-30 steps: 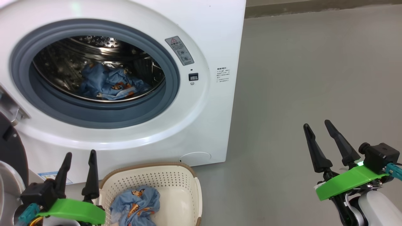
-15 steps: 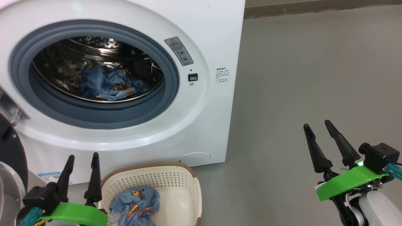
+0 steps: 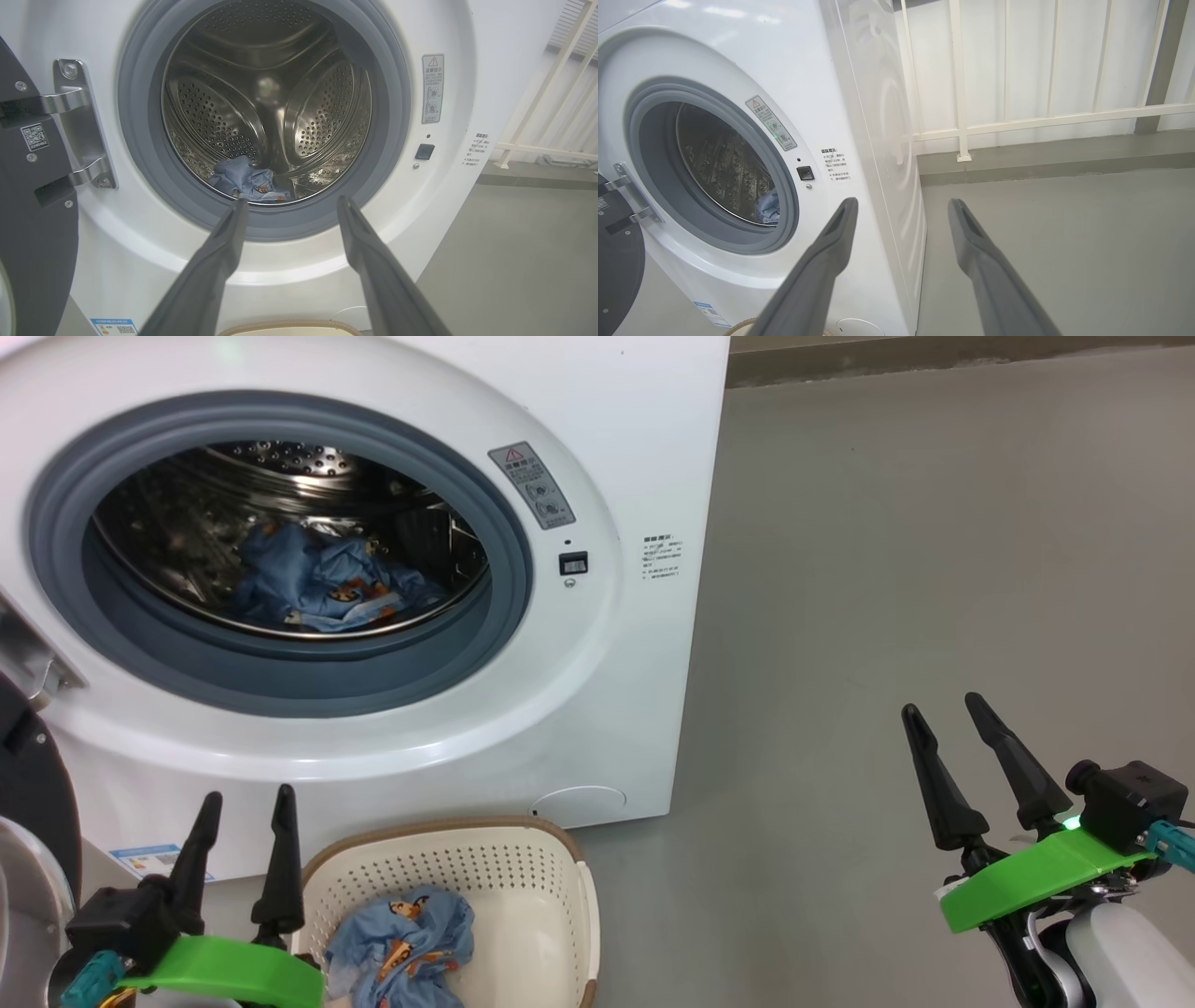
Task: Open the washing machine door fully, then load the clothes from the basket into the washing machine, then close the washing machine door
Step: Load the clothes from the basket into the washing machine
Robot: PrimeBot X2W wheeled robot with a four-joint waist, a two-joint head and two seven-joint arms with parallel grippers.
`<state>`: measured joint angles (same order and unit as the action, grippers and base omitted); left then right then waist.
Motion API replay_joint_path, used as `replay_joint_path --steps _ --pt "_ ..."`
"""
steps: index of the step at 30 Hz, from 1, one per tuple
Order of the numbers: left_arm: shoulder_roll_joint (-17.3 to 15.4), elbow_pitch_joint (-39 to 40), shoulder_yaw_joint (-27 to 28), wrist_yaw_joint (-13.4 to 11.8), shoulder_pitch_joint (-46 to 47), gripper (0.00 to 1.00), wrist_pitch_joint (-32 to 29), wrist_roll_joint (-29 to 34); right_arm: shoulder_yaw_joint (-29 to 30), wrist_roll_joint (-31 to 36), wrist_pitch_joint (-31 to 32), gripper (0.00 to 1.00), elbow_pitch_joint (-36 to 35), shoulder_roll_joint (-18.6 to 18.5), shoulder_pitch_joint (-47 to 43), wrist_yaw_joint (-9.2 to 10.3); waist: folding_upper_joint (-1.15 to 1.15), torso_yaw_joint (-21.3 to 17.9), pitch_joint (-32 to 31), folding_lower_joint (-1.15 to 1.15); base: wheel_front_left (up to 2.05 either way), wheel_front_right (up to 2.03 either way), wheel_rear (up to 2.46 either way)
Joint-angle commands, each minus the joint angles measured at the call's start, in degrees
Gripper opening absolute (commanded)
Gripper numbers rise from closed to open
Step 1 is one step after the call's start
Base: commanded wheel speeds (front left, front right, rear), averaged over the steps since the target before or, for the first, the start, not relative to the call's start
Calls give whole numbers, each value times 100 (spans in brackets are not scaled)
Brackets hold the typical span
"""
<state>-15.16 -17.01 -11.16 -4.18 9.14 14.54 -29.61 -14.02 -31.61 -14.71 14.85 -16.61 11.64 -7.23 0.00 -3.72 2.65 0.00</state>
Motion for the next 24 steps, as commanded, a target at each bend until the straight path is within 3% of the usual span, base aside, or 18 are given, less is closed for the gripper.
replay_joint_path --steps 1,24 --pt "-152 182 183 -51 83 100 -13 -28 -77 70 -29 100 -119 -87 55 -25 0 -3 7 0 0 0 0" --pt "-13 -234 -98 -1 257 100 -147 -81 -219 -6 -29 100 -91 -88 180 -25 0 -44 401 0 0 0 0"
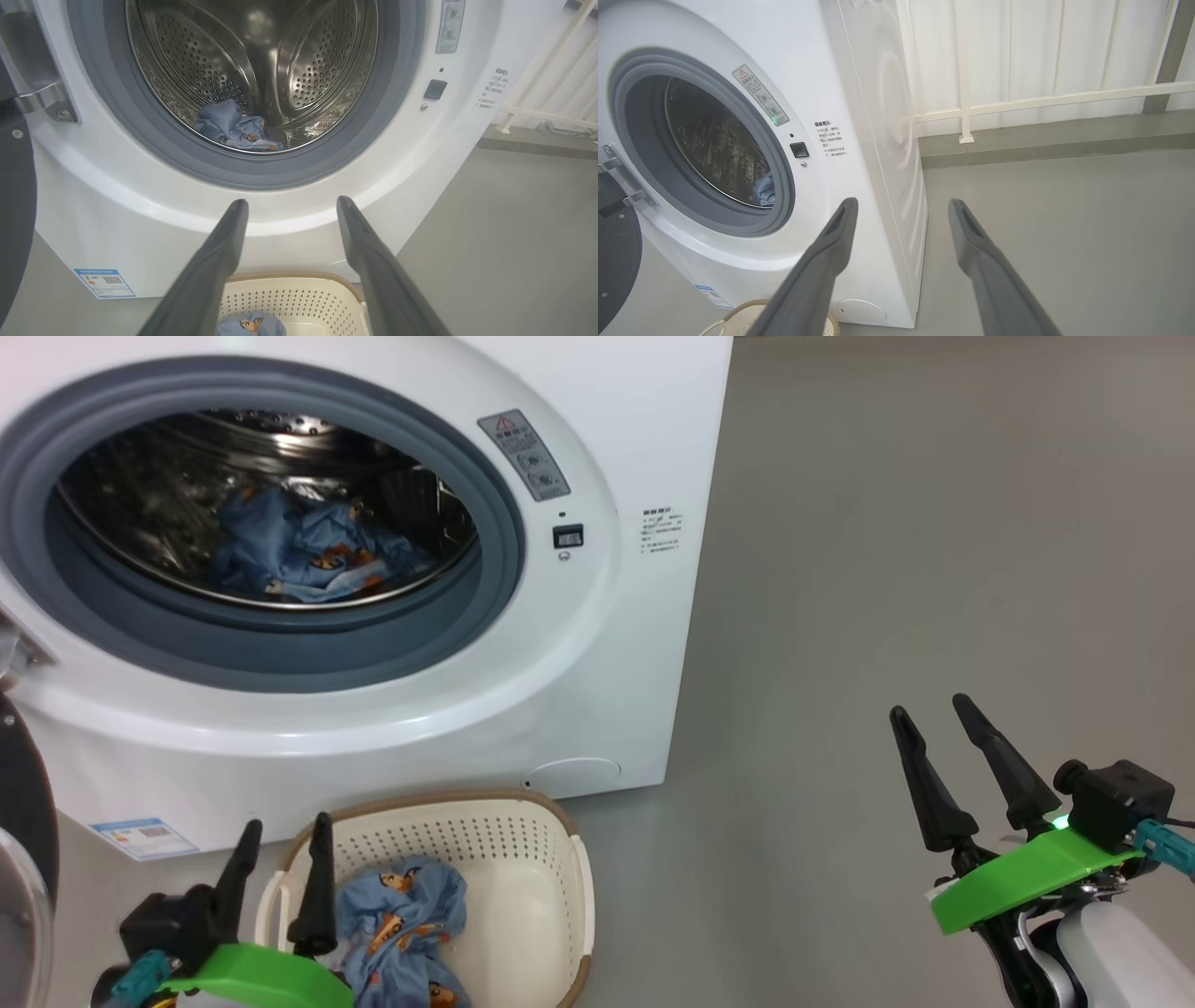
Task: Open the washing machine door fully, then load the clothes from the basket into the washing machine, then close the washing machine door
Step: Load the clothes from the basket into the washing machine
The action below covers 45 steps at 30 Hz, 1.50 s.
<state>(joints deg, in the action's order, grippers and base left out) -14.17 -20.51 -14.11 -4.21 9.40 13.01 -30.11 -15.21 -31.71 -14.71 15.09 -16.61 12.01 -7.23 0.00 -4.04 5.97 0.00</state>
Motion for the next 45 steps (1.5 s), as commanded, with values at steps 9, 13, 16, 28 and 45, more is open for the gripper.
replay_joint_path --steps 9,13,16,28,45 --pt "-9 -592 14 144 670 100 -46 -25 -107 -40 -29 100 -187 -122 375 -25 0 -79 655 0 0 0 0" --pt "23 -1025 -57 225 976 100 -74 -14 -132 -51 -29 100 -232 -136 516 -25 0 -111 1015 0 0 0 0" --pt "43 -1386 -84 286 1229 100 -61 -12 -141 -57 -29 100 -287 -151 642 -25 0 -144 1275 0 0 0 0" --pt "118 -3012 -245 578 2341 100 -80 26 -88 -74 -29 100 -492 -203 1090 -25 0 -238 2315 0 0 0 0" --pt "200 -4951 -392 705 3887 100 -536 -8 -61 -54 -29 100 -822 -239 1622 -25 0 -472 3673 0 0 0 0"
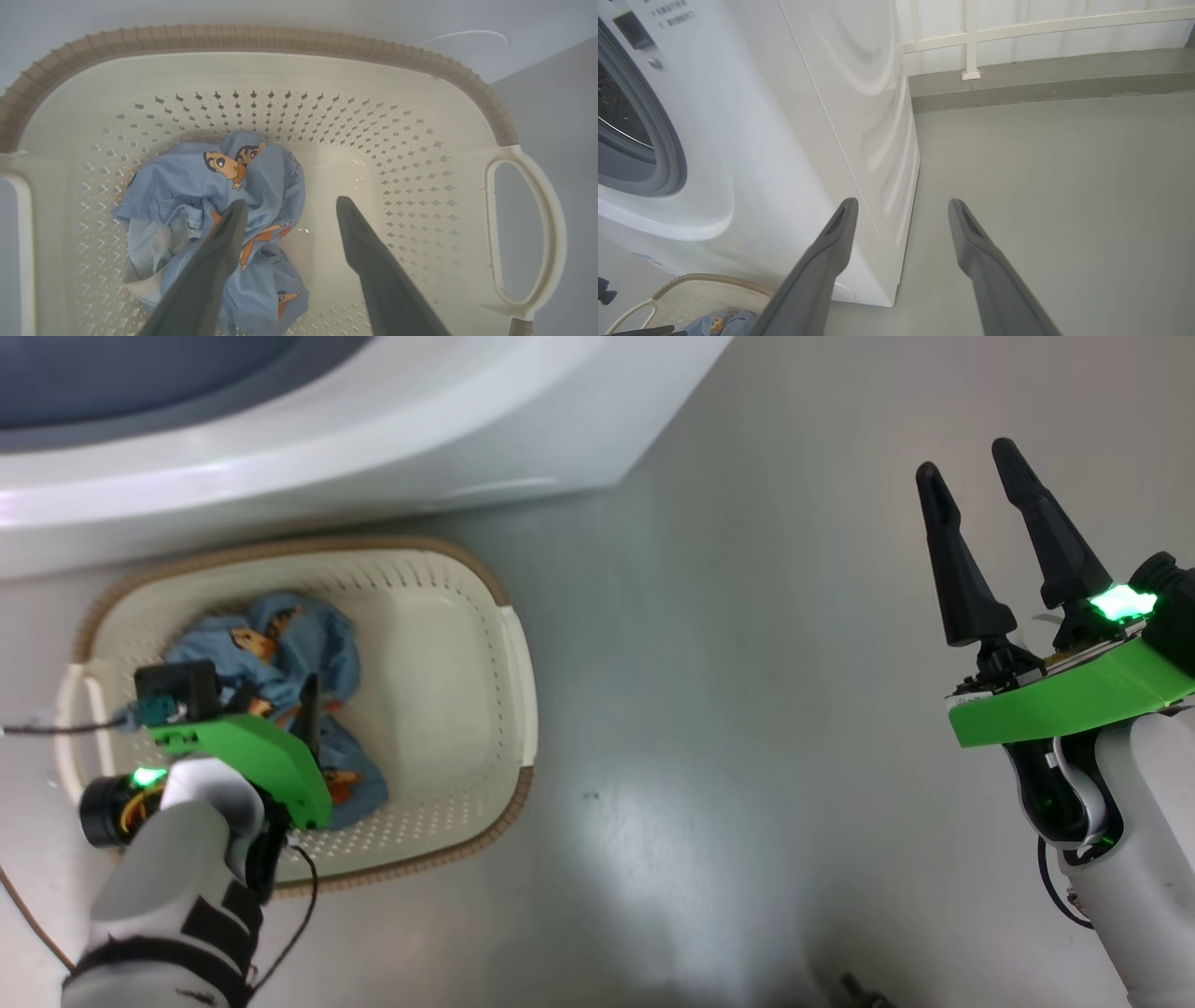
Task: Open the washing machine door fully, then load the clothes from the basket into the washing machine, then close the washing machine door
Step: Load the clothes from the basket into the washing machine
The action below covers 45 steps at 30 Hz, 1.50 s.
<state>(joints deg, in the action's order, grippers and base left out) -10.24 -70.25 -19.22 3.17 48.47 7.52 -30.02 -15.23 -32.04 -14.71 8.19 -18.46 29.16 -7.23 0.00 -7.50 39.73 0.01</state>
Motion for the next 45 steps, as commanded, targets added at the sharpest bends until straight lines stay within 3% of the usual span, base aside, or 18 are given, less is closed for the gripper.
replay_joint_path --steps 1,12,25,32,35,36,37,38,45 --pt "-208 -30 109 -58 46 100 -33 -11 -52 -19 -29 100 -143 -43 -78 -25 0 -149 367 -1 0 0 0" --pt "-528 -280 144 -264 658 100 -426 -81 57 15 -29 100 -305 34 52 -25 0 -448 1081 -1 0 0 0" --pt "-744 -350 15 -433 964 100 -832 -42 92 61 -29 100 -445 129 113 -25 0 -681 1504 -1 0 0 0" --pt "-846 -361 -57 -873 1032 100 -836 35 120 64 -29 100 -454 156 96 -25 0 -746 1575 -1 0 0 0" --pt "-851 -363 -67 -950 1045 100 -813 38 126 69 -29 100 -450 158 96 -25 0 -750 1577 -1 0 0 0" --pt "-865 -363 -68 -946 1050 88 -812 31 121 70 -29 100 -446 161 97 -25 0 -756 1576 -1 0 0 0" --pt "-899 -364 -58 -905 1058 48 -792 12 111 70 -29 100 -444 167 104 -25 0 -766 1576 -1 0 0 0" --pt "-921 -364 -53 -881 1058 0 -758 0 101 69 -29 100 -440 173 114 -25 0 -776 1569 -1 0 0 0" --pt "-903 -367 -54 -704 1011 0 -708 -89 83 62 -29 100 -423 192 151 -25 0 -785 1466 -1 0 0 0"
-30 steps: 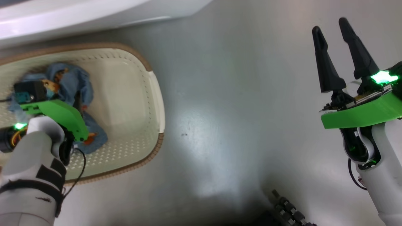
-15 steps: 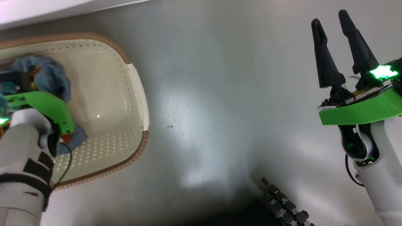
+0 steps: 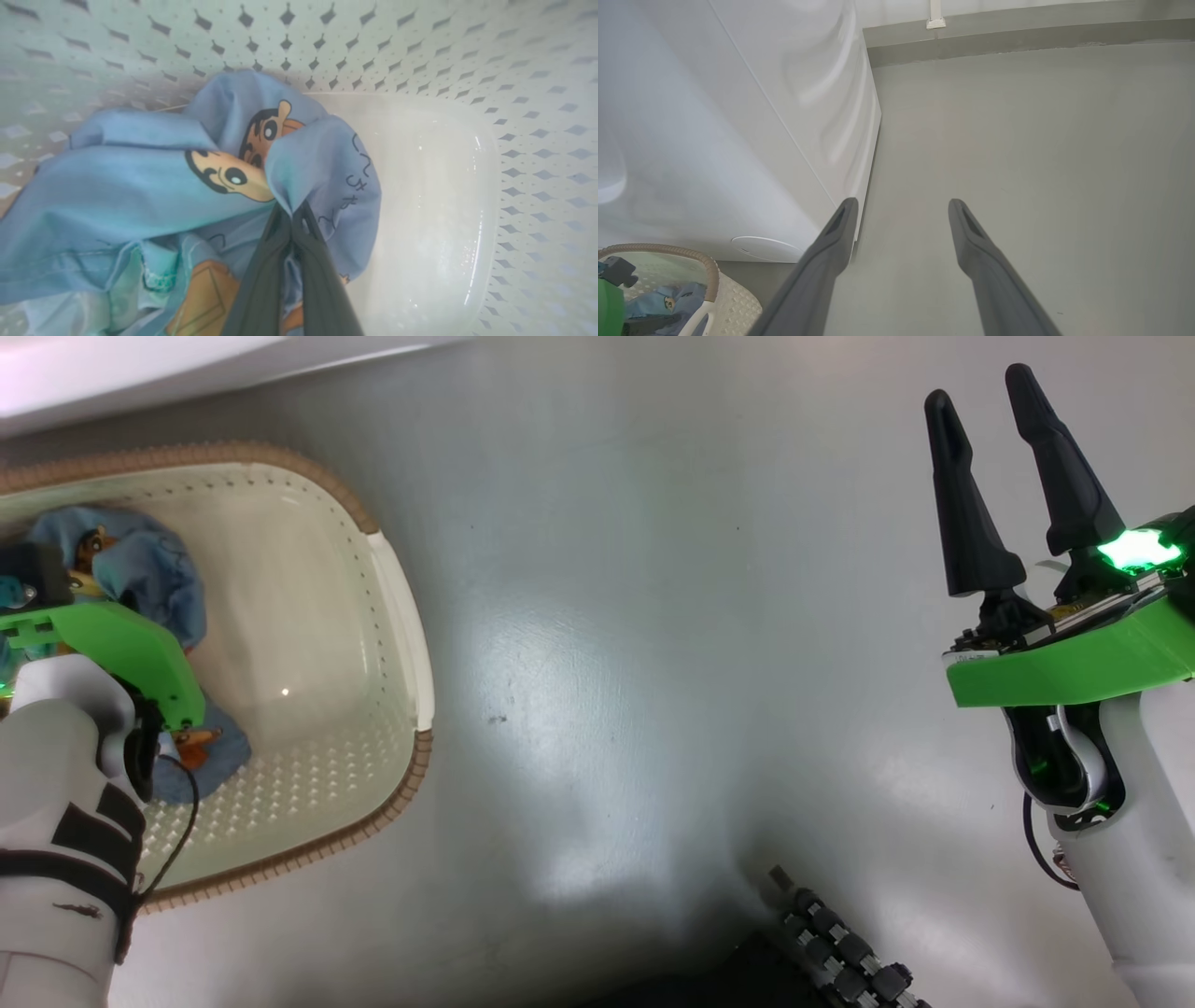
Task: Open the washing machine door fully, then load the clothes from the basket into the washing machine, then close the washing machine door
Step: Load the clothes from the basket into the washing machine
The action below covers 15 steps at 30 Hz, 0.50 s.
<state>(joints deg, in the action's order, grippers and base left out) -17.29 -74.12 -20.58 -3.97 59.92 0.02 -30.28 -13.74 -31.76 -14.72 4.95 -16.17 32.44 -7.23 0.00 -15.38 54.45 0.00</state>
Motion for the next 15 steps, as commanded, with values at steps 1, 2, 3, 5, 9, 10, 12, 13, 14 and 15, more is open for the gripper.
replay_joint_path --steps 1,2,3,5,9,10,12,13,14,15 --pt "-184 19 82 38 -145 0 52 -76 -73 33 -28 100 -94 -30 -173 -25 0 12 -32 0 0 0 0" --pt "-172 19 84 54 -157 0 67 -91 -82 33 -28 100 -88 -22 -171 -25 0 20 -55 0 0 0 0" --pt "-160 19 83 62 -182 0 83 -101 -95 33 -28 100 -80 -12 -172 -25 0 26 -94 0 0 0 0" --pt "-123 18 79 94 -249 0 116 -126 -118 35 -28 100 -65 3 -176 -25 0 44 -172 0 0 0 0" --pt "-19 18 82 199 -422 0 247 -190 -139 31 -28 100 -44 16 -167 -25 0 99 -383 0 0 0 0" --pt "11 18 77 232 -465 0 285 -201 -145 28 -28 100 -38 19 -167 -25 0 116 -445 0 0 0 0" --pt "88 17 88 322 -558 0 365 -250 -164 18 -28 100 -17 24 -173 -25 0 151 -580 0 0 0 0" --pt "125 17 82 360 -605 0 410 -260 -167 9 -28 100 -3 30 -179 -25 0 172 -654 0 0 0 0" --pt "157 17 85 396 -652 0 465 -279 -173 0 -28 100 15 35 -187 -25 0 191 -730 0 0 0 0" --pt "184 17 101 442 -698 0 519 -310 -184 -7 -28 100 33 42 -193 -25 0 207 -806 0 0 0 0"
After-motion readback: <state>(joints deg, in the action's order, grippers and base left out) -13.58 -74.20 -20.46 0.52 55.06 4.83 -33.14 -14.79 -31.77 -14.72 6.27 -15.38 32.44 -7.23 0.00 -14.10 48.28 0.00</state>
